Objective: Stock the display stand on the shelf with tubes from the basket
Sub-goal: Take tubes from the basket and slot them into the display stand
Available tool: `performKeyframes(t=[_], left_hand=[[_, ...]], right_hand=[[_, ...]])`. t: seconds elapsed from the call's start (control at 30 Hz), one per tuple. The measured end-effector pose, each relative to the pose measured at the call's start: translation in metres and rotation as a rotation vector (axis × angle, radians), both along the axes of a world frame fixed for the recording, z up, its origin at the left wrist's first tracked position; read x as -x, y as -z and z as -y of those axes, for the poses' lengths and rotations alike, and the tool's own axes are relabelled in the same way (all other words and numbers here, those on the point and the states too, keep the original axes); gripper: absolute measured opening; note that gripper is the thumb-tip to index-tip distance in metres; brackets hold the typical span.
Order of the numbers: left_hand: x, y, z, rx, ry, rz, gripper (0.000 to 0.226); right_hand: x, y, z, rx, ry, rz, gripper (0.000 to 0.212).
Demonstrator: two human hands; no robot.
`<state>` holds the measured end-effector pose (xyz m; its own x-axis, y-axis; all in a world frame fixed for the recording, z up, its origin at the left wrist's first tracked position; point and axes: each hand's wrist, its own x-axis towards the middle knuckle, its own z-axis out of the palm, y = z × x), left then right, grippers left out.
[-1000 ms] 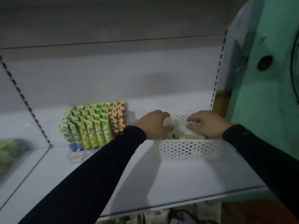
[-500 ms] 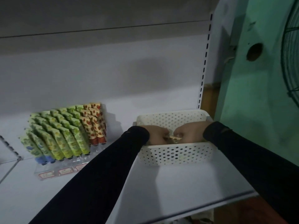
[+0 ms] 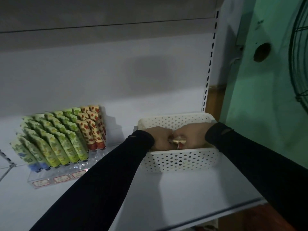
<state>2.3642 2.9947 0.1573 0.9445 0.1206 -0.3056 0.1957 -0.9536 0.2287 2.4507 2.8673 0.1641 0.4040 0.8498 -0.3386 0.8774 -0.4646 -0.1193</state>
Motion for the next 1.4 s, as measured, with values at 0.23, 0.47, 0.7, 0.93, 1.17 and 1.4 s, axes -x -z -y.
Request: performKeyframes(t=[0.23, 0.47, 0.7, 0.93, 1.17, 1.4], left_hand=[[-0.003, 0.001, -0.002, -0.03, 0.063, 0.07, 0.021], [-0.008, 0.009, -0.011, -0.083, -0.006, 0.217, 0.008], [-0.005, -0.017, -0.016, -0.025, 0.005, 0.266, 0.016], [0.007, -0.027, -0.027, 0.541, -0.234, 0.491, 0.027], [0.012, -0.02, -0.026, 0.695, -0.34, 0.509, 0.019], [0.006, -0.013, -0.012, 0.218, -0.065, 0.346, 0.008]], right_hand=[[-0.006, 0.004, -0.004, -0.098, 0.001, 0.074, 0.027], [-0.012, 0.005, 0.004, -0.269, 0.196, 0.027, 0.07], [-0.009, 0.003, 0.003, -0.094, 0.165, -0.002, 0.04], [-0.007, 0.003, 0.001, 0.006, 0.127, 0.011, 0.053], [-0.006, 0.001, 0.002, 0.025, 0.097, 0.063, 0.044], [-0.011, 0.006, 0.001, -0.119, 0.157, 0.096, 0.04]])
